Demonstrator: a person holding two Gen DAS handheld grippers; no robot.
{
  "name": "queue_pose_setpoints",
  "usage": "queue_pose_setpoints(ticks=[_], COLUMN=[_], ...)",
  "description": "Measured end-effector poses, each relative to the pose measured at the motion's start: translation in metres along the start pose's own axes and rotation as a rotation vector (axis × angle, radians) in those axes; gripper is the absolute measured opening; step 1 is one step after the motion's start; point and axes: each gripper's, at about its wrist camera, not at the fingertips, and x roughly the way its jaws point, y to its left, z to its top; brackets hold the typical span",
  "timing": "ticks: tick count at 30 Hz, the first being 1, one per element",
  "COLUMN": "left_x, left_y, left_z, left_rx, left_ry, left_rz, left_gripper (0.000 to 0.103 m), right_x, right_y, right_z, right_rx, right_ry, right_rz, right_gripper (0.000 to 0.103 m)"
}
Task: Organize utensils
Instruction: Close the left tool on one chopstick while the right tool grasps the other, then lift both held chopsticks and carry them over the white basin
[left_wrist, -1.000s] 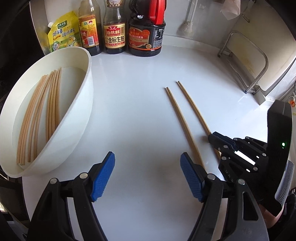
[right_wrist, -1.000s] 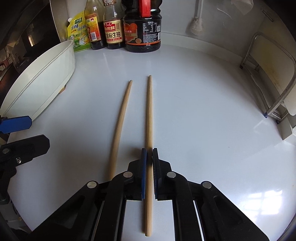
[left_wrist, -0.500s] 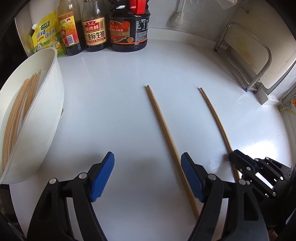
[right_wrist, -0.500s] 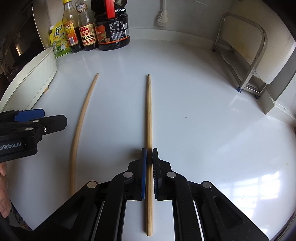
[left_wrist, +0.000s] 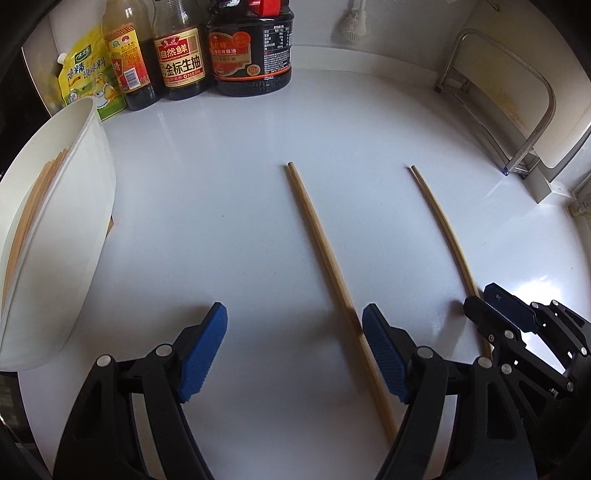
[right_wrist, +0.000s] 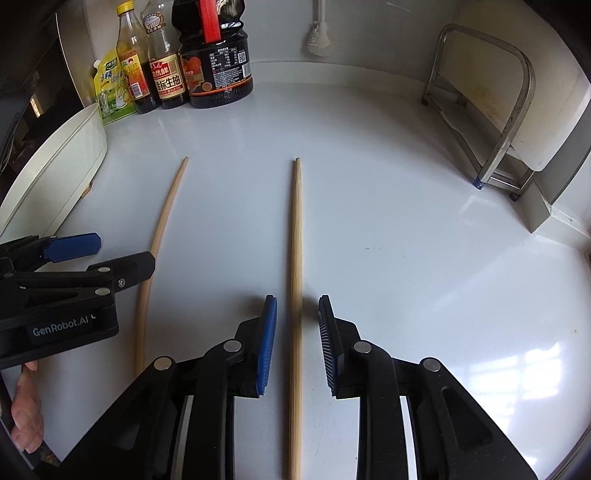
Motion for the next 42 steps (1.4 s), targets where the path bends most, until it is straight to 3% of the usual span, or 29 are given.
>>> queue_pose_setpoints(ticks=[8, 11, 14, 16, 19, 27, 35, 42], left_x=[0.003, 0.002, -0.001, -0.002, -0.002, -0.005, -0.043, -0.09], left_y=[-0.006, -0.008, -0.013, -0.016, -0.015, -0.001, 0.024, 0.067], left_z=[-0.002, -0.003, -0.002, -0.001, 0.0, 0.001, 0.013, 0.029], left_rx=[0.028, 0.038, 0.065, 0.076, 0.07, 0.062, 0.075, 0.074], left_ry=[0.003, -0.007, -0.02, -0.02, -0.011, 0.023, -0.017, -0.077], left_rz=[0.018, 0.016, -0.007, -0.033, -0.068, -0.099, -0.143, -0.162], left_gripper=[0.074, 0.066, 0.041, 0.019, 0.008, 0.007, 0.007, 0.007], right_x=[0.004, 0.004, 0.005, 0.005, 0.006, 0.0, -0.028, -0.059], right_y=[0.006, 0.007, 0.009, 0.012, 0.013, 0.008, 0.021, 0.059], right_z=[0.003, 0.003, 0.004, 0.004, 0.005, 0.005, 0.019, 0.047], right_rx=[-0.018, -0.025, -0.032, -0.043, -0.043, 0.028, 0.077, 0.079], right_ry=[-0.009, -0.01, -0.008, -0.007, -0.002, 0.012, -0.037, -0.115], right_rz=[-0.011, -0.011, -0.004, -0.007, -0.007, 0.033, 0.061, 0.117], right_gripper=[0.023, 0.023, 0.017, 0.007, 0.006, 0.006, 0.006, 0.006])
